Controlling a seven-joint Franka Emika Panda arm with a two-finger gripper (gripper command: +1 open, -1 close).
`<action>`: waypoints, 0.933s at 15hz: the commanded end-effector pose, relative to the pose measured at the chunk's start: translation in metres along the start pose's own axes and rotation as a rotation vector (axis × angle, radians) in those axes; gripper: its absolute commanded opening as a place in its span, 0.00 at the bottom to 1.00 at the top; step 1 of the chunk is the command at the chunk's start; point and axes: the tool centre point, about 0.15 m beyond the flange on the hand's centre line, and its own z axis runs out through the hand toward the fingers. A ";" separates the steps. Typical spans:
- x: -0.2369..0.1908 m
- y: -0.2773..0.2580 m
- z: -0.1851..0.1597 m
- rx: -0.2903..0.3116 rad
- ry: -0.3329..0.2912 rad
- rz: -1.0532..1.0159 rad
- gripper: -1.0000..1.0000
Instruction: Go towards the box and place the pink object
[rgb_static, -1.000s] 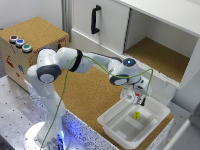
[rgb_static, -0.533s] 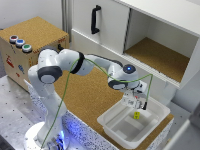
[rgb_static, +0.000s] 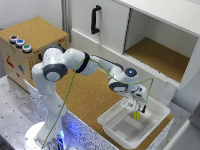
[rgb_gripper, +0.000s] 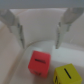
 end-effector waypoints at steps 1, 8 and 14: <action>-0.007 0.012 -0.008 0.085 0.031 0.025 1.00; -0.007 0.012 -0.008 0.085 0.031 0.025 1.00; -0.003 0.001 -0.031 -0.002 0.004 0.064 1.00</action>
